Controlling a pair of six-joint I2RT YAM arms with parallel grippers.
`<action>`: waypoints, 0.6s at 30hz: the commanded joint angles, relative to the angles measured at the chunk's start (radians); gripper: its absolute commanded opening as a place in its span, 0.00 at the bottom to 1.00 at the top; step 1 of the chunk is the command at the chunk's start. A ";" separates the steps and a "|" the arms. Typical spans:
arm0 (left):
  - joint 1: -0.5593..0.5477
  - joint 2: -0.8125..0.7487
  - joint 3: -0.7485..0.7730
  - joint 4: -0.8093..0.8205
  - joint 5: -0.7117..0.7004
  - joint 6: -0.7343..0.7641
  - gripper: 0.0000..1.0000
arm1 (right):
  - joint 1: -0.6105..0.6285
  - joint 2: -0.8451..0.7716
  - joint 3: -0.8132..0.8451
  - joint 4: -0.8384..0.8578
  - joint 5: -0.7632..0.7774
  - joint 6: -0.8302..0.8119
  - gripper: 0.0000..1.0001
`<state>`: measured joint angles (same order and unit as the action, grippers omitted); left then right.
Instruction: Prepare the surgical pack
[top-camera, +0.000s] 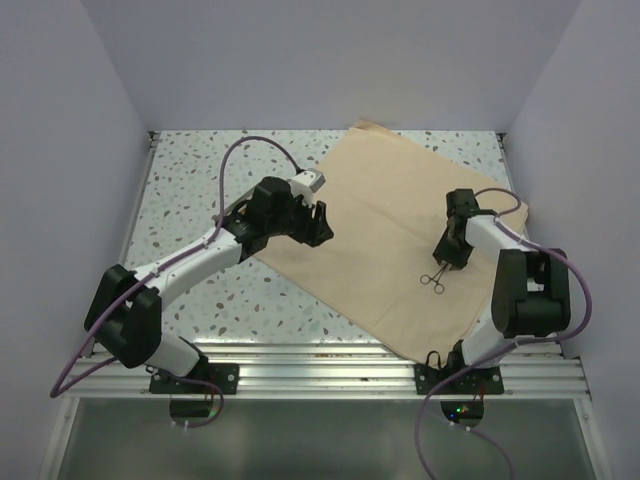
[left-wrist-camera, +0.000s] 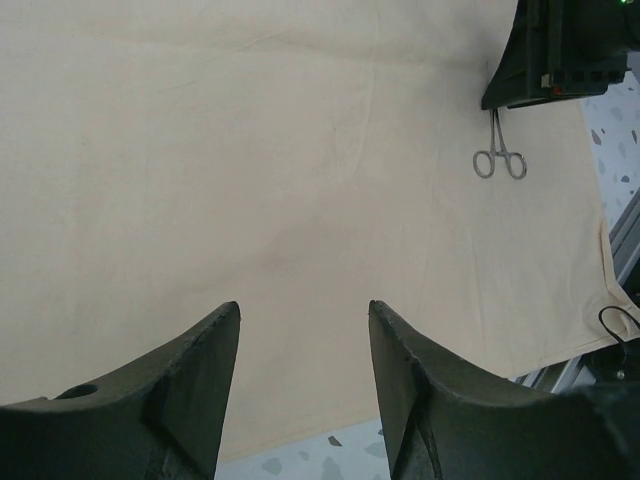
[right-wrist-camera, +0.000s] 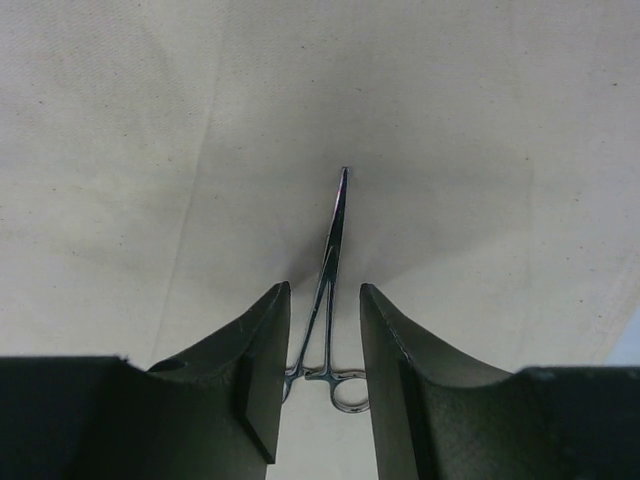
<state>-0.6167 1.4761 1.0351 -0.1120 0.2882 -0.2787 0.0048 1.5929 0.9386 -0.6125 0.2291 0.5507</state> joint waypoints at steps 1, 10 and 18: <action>-0.006 -0.040 0.011 0.080 0.023 -0.010 0.58 | -0.002 0.035 0.045 0.036 -0.011 0.018 0.38; -0.006 -0.046 0.010 0.067 0.029 -0.005 0.58 | -0.002 0.078 0.066 0.013 -0.002 0.037 0.19; -0.006 -0.008 -0.016 0.172 0.135 -0.049 0.61 | -0.002 -0.082 0.066 0.028 -0.060 0.005 0.00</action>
<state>-0.6178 1.4662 1.0313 -0.0662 0.3420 -0.2909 0.0048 1.6169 0.9779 -0.6113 0.2077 0.5716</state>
